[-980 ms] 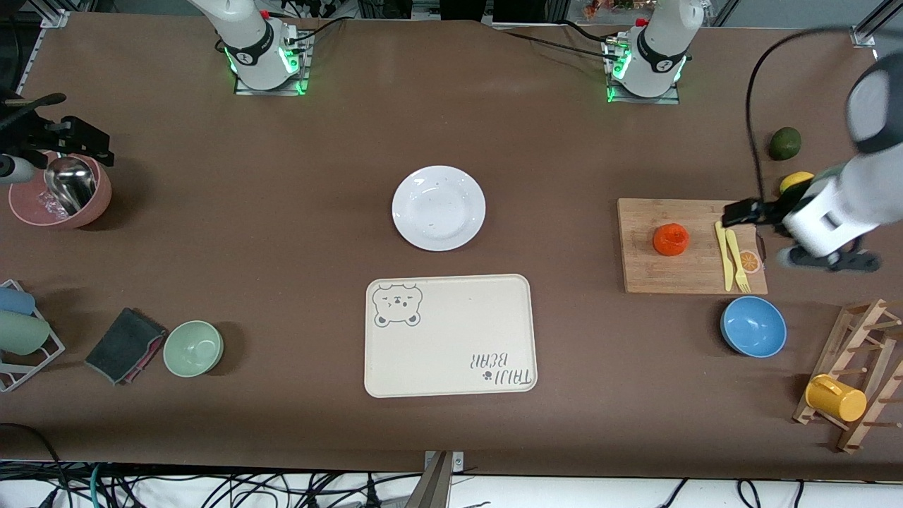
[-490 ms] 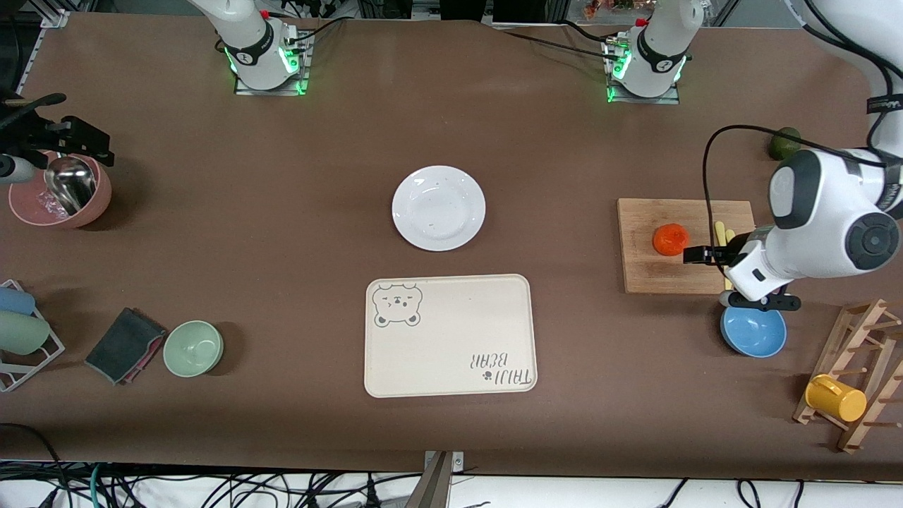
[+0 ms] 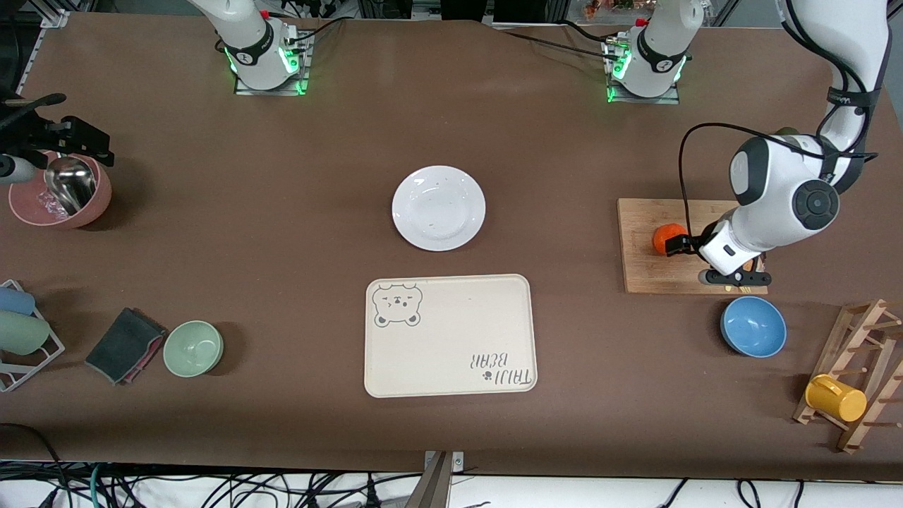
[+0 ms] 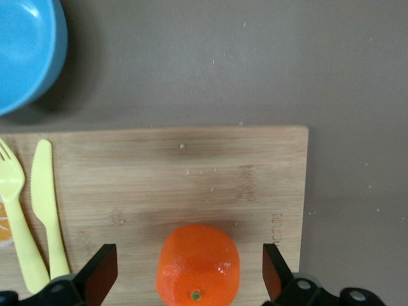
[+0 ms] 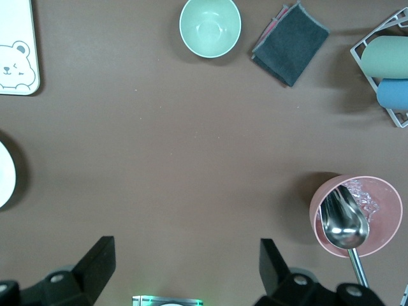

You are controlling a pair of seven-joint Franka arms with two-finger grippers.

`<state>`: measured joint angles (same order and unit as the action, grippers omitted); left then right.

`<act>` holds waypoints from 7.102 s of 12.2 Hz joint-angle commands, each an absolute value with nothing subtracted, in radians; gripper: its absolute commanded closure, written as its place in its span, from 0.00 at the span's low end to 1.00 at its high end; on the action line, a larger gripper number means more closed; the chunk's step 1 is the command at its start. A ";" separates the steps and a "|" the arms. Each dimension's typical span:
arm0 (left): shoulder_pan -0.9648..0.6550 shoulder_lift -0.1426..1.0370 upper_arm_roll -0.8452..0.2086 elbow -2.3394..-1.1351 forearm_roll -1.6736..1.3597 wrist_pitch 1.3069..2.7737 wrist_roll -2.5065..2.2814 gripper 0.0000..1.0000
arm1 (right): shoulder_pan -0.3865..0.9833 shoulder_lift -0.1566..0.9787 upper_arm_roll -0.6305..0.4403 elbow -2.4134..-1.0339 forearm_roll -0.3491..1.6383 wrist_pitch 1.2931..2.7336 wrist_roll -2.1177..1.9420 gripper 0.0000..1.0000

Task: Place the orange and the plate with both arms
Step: 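Reach the left gripper down to the orange on the cutting board and grasp it, then carry the orange with the left gripper over the white plate, then lower the orange onto the plate and open the left gripper, then withdraw the left gripper while the right gripper reaches toward the plate, then move the right gripper to the plate rim and grasp the rim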

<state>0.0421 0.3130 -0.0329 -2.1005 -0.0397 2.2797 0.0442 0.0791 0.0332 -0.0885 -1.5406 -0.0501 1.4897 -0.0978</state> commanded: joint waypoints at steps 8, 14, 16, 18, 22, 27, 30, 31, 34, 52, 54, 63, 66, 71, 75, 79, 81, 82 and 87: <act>0.038 0.429 -0.035 -2.115 -0.046 2.295 0.012 0.28 | 0.077 0.037 -0.086 -1.519 -0.049 1.473 -0.098 0.00; -0.061 0.423 -0.103 -1.996 -0.051 2.240 -0.307 1.00 | 0.077 0.038 -0.086 -1.519 -0.049 1.473 -0.098 0.00; -0.104 0.451 -0.187 -1.924 -0.075 2.230 -0.473 1.00 | 0.077 0.038 -0.086 -1.520 -0.049 1.473 -0.098 0.00; -0.132 0.498 -0.292 -1.832 -0.168 2.230 -0.558 1.00 | 0.077 0.038 -0.086 -1.519 -0.049 1.473 -0.098 0.00; -0.377 0.623 -0.307 -1.645 -0.169 2.243 -0.799 1.00 | 0.077 0.038 -0.086 -1.520 -0.049 1.473 -0.098 0.00; -0.615 0.728 -0.263 -1.602 -0.158 2.379 -0.986 1.00 | 0.077 0.038 -0.086 -1.520 -0.049 1.473 -0.098 0.00; -0.686 0.770 -0.215 -1.575 -0.160 2.379 -0.999 0.89 | 0.077 0.038 -0.086 -1.520 -0.049 1.473 -0.098 0.00; -0.686 0.776 -0.215 -1.572 -0.158 2.379 -0.997 0.56 | 0.077 0.038 -0.086 -1.520 -0.049 1.473 -0.098 0.00; -0.683 0.773 -0.198 -1.562 -0.109 2.373 -1.000 0.00 | 0.077 0.038 -0.086 -1.520 -0.049 1.473 -0.098 0.00; -0.212 0.515 0.003 -1.551 0.017 1.935 -0.579 0.00 | 0.063 0.112 -0.095 -1.522 -0.049 1.479 -0.083 0.00; -0.135 0.480 0.009 -1.551 0.008 1.878 -0.360 0.00 | 0.064 0.162 -0.095 -1.525 -0.049 1.474 -0.115 0.00; -0.037 0.246 0.054 -1.515 -0.042 1.627 0.124 0.00 | 0.071 0.181 -0.091 -1.589 0.141 1.451 -0.173 0.00; -0.028 0.146 0.052 -1.558 -0.048 1.626 0.123 0.00 | 0.061 0.216 -0.089 -1.647 0.370 1.546 -0.175 0.00; -0.067 0.011 0.048 -1.687 -0.041 1.651 0.043 0.00 | 0.058 0.167 0.013 -2.006 0.649 1.856 -0.299 0.00; -0.060 0.021 0.037 -1.668 -0.041 1.651 0.041 0.00 | 0.058 0.182 0.156 -2.192 0.848 2.155 -0.398 0.00; -0.048 0.046 0.044 -1.606 -0.038 1.661 0.049 0.00 | 0.058 0.309 0.271 -2.221 1.084 2.333 -0.526 0.00; -0.051 0.054 0.040 -1.608 0.006 1.687 0.041 0.00 | 0.061 0.415 0.368 -2.214 1.251 2.497 -0.612 0.00; -0.052 0.063 0.038 -1.606 0.017 1.687 0.041 0.00 | 0.063 0.451 0.394 -2.209 1.320 2.544 -0.658 0.00; -0.060 0.069 0.037 -1.606 0.018 1.683 0.054 0.00 | 0.086 0.480 0.451 -2.203 1.483 2.610 -0.764 0.00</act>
<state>-0.0550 0.0582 0.0397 -1.6319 -0.0082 1.6890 0.0482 0.0806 0.4801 0.4162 -2.2129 1.4353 2.5569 -0.7414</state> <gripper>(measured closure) 0.000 0.000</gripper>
